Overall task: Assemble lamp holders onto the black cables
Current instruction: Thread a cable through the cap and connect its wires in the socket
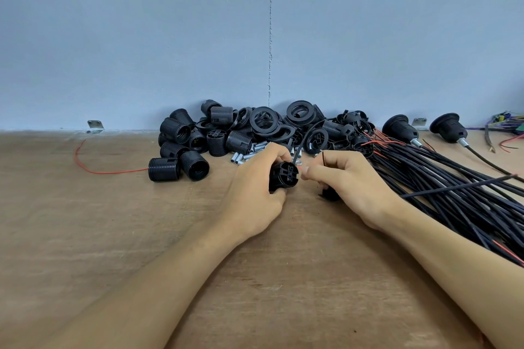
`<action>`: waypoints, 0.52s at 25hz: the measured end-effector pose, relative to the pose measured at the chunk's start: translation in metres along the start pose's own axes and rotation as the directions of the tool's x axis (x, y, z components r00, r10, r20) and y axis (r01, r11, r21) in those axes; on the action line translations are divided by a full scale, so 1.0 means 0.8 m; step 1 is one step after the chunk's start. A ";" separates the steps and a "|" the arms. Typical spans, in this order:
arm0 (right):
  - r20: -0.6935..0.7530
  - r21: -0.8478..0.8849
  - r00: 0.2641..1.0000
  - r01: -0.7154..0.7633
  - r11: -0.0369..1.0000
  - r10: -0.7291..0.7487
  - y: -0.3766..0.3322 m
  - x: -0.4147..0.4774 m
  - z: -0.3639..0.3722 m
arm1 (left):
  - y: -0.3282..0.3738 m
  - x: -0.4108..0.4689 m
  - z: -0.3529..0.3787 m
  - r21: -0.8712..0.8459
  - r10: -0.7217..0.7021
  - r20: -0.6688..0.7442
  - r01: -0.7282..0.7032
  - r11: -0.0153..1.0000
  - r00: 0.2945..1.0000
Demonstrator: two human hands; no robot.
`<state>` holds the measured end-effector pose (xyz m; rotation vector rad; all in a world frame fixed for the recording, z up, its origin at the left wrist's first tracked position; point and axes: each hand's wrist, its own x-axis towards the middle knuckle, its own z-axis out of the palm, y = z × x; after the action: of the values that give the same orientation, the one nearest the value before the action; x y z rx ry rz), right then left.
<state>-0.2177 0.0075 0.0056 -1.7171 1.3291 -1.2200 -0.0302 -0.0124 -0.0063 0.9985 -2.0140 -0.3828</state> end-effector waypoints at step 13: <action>-0.010 -0.041 1.000 -0.030 0.999 0.030 -0.001 -0.001 0.004 | 0.002 -0.002 -0.001 0.099 0.093 -0.029 -0.090 0.991 0.995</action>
<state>-0.2147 0.0085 0.0045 -1.7158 1.3900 -1.1931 -0.0302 -0.0097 -0.0060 0.9609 -2.0563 -0.2192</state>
